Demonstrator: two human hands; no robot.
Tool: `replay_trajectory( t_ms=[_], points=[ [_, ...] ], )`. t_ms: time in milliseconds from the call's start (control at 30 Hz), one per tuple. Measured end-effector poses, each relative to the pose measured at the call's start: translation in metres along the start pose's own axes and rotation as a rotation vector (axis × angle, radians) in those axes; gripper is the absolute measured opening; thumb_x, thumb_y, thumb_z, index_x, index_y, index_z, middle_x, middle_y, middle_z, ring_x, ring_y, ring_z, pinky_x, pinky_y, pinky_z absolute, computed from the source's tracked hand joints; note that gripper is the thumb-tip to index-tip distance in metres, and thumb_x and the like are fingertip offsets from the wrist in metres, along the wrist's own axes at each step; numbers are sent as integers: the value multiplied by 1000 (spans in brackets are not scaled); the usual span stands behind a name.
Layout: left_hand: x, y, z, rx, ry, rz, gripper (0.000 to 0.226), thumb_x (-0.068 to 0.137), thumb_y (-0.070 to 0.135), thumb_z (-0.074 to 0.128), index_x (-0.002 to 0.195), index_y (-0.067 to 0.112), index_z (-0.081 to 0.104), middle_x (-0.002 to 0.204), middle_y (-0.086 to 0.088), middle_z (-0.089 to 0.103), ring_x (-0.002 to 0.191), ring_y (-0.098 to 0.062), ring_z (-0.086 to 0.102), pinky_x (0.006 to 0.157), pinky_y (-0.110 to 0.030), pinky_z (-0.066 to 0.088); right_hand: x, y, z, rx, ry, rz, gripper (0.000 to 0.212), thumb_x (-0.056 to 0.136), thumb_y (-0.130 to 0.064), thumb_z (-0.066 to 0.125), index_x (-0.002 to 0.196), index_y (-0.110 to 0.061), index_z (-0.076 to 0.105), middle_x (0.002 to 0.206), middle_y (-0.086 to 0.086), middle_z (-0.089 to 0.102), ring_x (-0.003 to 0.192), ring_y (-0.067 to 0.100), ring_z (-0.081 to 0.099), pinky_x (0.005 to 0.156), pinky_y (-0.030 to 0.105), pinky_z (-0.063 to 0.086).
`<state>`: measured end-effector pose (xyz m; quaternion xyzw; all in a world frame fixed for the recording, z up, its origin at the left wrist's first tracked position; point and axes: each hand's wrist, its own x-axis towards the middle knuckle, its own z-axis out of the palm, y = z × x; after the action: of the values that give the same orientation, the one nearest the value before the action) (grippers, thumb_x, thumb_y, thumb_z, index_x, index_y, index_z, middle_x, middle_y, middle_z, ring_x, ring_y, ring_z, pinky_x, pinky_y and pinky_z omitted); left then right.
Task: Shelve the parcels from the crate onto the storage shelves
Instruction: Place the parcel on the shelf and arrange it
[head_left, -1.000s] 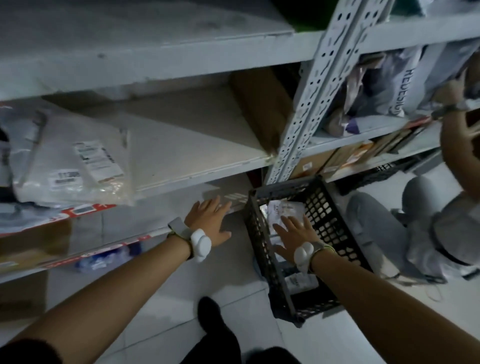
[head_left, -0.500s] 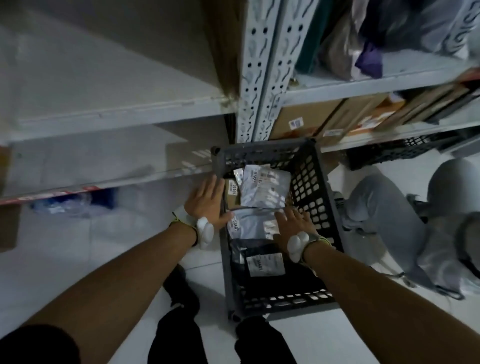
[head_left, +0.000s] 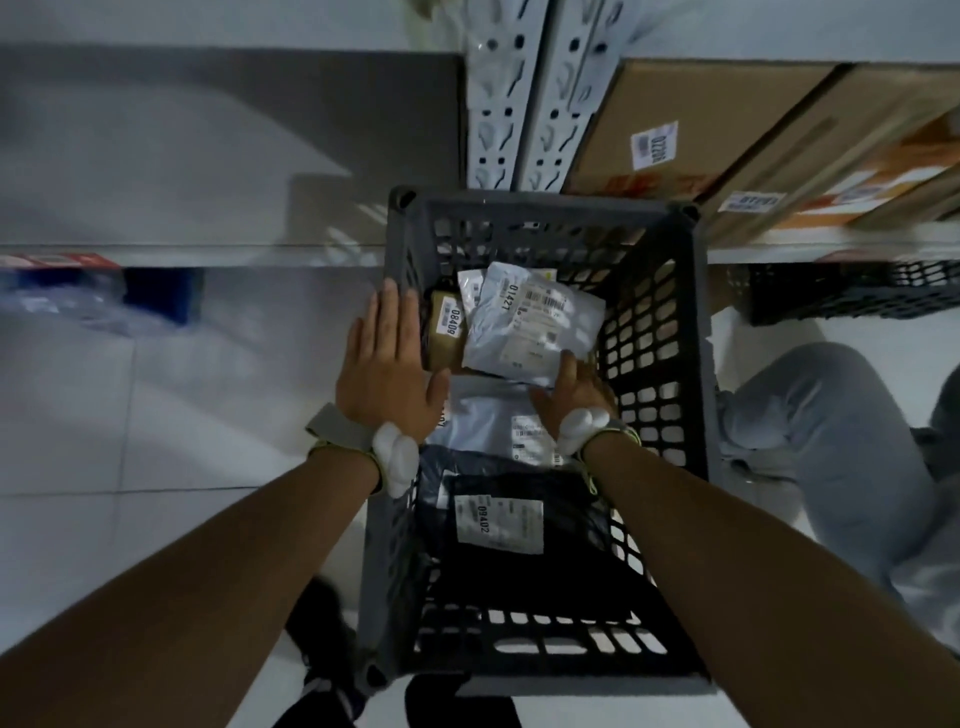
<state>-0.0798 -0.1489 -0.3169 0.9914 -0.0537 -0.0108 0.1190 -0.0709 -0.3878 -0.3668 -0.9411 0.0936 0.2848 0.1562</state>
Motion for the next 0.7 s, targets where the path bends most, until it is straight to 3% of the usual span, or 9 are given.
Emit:
replay_trajectory(
  t_ms=[200,367,467,567,633,700],
  points=[
    [-1,1,1,10,31,14,83,89,49,49,155,7,23,162,-20,15,147,-39,20,117,-52,21,48,-8,1,399,31,322,115,84,-59,66,156,-10,-11,162,15,19,144,33,33,114,43,32],
    [0,-3,5,35,88,62,78,88,47,54,150,3,35,157,-26,25,142,-45,29,112,-54,32,70,-19,-9,491,-35,543,120,70,-80,64,155,-10,17,150,12,40,132,31,47,104,41,45],
    [1,-5,6,24,78,56,78,87,47,54,150,5,36,158,-25,24,141,-45,31,112,-52,35,79,-19,-4,674,-51,523,122,57,-80,73,151,-16,30,145,7,46,123,27,52,90,34,49],
    [2,-4,4,13,65,59,76,88,46,53,150,5,36,157,-25,24,139,-47,33,108,-54,38,81,-19,-14,646,-73,471,103,62,-79,70,143,-20,44,134,7,54,112,30,60,71,32,52],
    [2,-4,3,2,59,50,74,88,43,55,149,5,37,157,-26,25,138,-47,34,106,-56,40,84,-21,-17,684,-140,410,92,66,-80,64,134,-20,53,120,8,59,103,32,62,72,37,54],
    [3,-1,0,-7,37,32,73,86,39,54,149,6,38,157,-26,26,138,-47,34,105,-56,41,86,-25,-16,784,-159,345,79,59,-79,69,111,-20,63,108,7,64,97,33,63,81,43,57]
  ],
)
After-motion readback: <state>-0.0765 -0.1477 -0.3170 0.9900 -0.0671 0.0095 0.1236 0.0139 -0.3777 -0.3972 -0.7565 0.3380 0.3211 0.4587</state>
